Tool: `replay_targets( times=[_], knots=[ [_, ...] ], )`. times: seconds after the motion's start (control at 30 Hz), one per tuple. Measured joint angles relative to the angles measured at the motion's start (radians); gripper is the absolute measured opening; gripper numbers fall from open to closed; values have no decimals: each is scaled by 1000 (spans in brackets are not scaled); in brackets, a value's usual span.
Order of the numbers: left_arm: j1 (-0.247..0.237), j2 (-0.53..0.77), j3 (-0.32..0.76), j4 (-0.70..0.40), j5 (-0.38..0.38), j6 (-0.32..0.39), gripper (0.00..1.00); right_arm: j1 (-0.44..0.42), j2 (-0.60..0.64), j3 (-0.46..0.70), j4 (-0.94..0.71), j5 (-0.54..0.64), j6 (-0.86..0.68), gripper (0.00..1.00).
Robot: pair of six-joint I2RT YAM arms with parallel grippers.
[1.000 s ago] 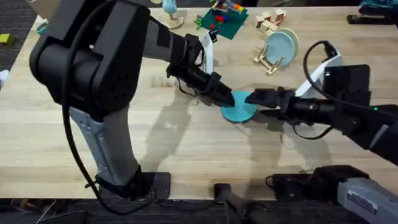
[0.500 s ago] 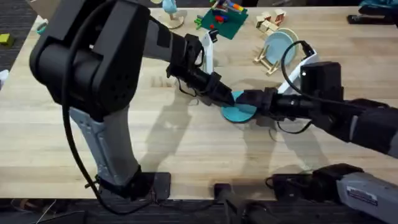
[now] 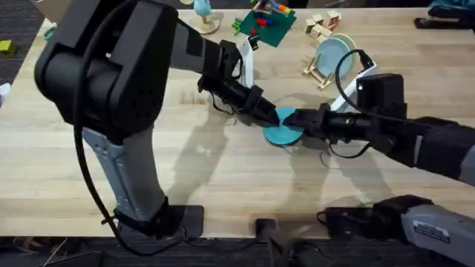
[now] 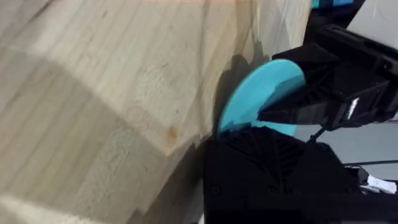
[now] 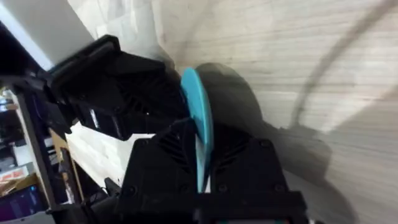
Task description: Pick up the plates from the table one by one and place each into a slot on the dish rack.
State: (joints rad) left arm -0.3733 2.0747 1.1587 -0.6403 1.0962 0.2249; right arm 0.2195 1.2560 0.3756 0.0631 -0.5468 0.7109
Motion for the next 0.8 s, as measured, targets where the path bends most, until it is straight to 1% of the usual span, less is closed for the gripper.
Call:
replay_targets(
  times=[0.37,0.43,0.47,0.57,0.7,0.8],
  knots=[
    [11,-2,1,-22,-3,-1,42,1,-9,0,0,-8,-1,73],
    [14,-18,1,-38,-26,-1,42,7,-26,0,-4,-7,-4,68],
    [14,-31,1,-47,-52,-1,42,11,-38,0,-7,-6,-8,65],
    [17,-86,0,-75,-171,-1,42,16,-82,-5,-19,7,-17,57],
    [32,-192,-4,-107,-316,-8,42,16,-169,-10,-38,9,-31,50],
    [47,-291,-6,-142,-404,-22,43,16,-239,1,-115,17,-48,45]
  ],
)
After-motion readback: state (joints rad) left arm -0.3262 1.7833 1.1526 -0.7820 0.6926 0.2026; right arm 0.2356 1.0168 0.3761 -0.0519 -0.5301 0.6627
